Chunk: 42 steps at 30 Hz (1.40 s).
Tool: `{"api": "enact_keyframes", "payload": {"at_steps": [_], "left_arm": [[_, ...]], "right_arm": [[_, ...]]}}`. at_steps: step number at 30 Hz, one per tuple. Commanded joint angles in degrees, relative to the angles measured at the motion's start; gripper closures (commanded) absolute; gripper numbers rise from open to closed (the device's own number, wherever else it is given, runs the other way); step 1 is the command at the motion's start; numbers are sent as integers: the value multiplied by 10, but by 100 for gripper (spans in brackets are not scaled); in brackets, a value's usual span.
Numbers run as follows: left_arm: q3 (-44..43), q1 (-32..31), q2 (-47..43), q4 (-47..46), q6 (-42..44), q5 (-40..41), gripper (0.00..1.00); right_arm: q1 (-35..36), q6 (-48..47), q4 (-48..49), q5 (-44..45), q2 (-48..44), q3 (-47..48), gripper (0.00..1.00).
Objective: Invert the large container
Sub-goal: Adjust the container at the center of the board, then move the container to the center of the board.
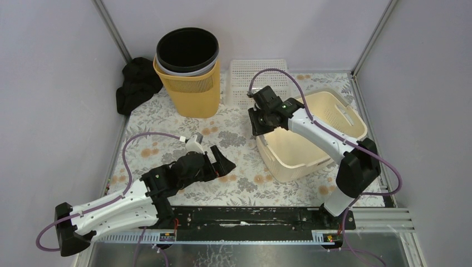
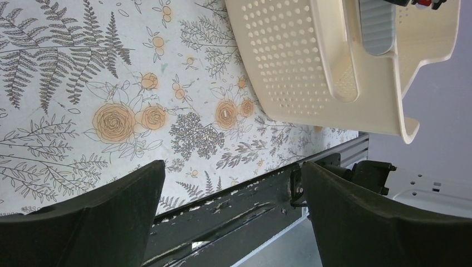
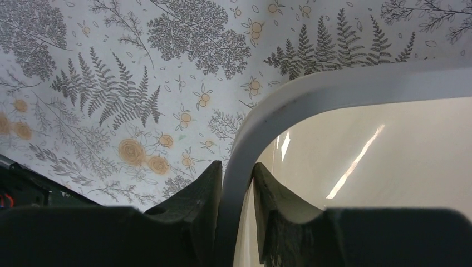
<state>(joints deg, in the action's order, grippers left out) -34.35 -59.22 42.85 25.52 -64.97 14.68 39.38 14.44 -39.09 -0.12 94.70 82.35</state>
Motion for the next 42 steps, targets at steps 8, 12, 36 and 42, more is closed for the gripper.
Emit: {"api": "enact_keyframes", "payload": {"at_steps": [8,12,36,42], "left_arm": [[-12,-3,8,-2,4,30,0],[-26,-3,30,-2,11,30,0],[-102,-1,74,35,43,51,0],[-126,-2,85,42,66,61,0]], "right_arm": [[3,83,112,-168,23,93,68],[4,136,173,-194,59,119,67],[-103,61,-22,4,-78,102,9],[-105,132,-85,79,-203,31,8]]}}
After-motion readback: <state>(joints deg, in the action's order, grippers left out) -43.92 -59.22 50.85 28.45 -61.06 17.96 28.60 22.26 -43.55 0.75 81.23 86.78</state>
